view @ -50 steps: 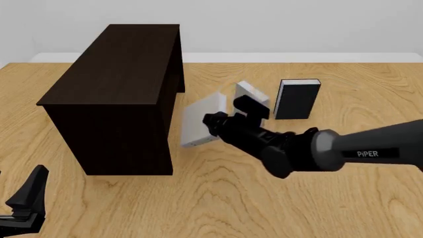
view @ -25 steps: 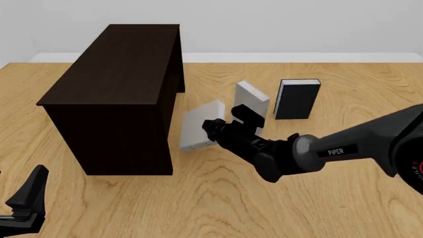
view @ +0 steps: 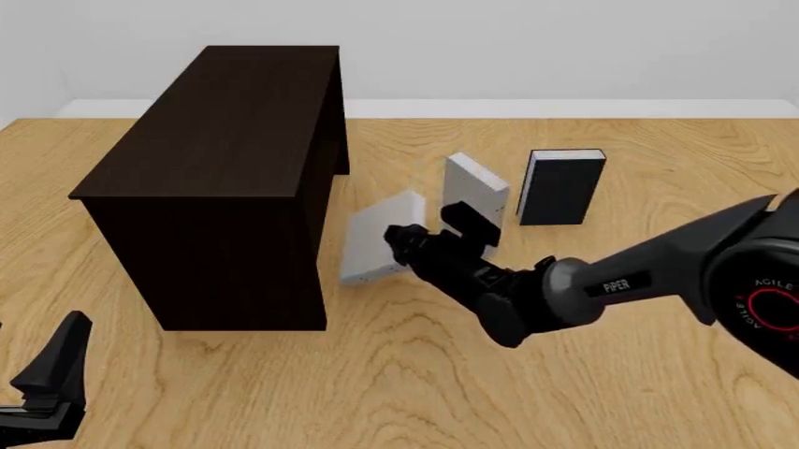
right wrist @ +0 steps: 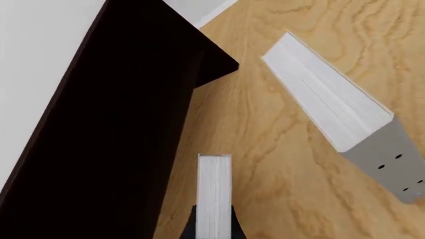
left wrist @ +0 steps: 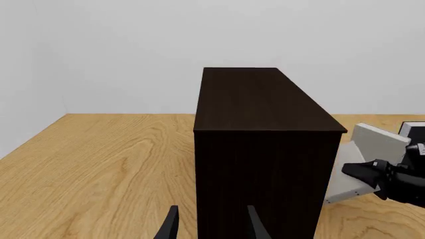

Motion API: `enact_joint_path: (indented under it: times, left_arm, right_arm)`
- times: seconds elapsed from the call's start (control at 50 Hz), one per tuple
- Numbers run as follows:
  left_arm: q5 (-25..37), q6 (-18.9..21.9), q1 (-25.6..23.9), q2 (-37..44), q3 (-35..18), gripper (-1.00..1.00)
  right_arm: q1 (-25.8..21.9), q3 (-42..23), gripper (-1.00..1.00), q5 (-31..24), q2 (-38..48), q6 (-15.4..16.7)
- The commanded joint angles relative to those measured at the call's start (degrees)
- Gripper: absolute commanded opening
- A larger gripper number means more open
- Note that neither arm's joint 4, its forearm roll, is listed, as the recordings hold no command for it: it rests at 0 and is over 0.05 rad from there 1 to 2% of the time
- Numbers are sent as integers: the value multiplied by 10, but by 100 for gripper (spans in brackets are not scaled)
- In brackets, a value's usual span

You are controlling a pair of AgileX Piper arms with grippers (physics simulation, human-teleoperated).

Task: Pick up the book on the right and place it under the cabinet shelf.

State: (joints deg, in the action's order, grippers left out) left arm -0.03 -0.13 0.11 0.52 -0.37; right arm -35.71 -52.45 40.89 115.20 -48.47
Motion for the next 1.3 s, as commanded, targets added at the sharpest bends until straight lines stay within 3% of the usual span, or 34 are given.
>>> enact_joint_path:
  times: [0.02, 0.04, 0.06, 0.4, 0.76, 1.3]
  left_arm:
    - [0, 0, 0, 0, 0, 100]
    - [0, 0, 0, 0, 0, 100]
    - [0, 0, 0, 0, 0, 100]
    - [0, 0, 0, 0, 0, 100]
    - [0, 0, 0, 0, 0, 100]
    - [0, 0, 0, 0, 0, 100]
  right_arm:
    - [-4, 11, -100, -5, 34, -5]
    - [-3, 11, -100, -9, 33, -2]
    - [-4, 12, 100, -8, 33, -2]
    - [3, 13, 100, -32, 27, 19]
    - [36, 10, 100, -91, 15, 75]
    - [67, 84, 100, -122, -62, 125]
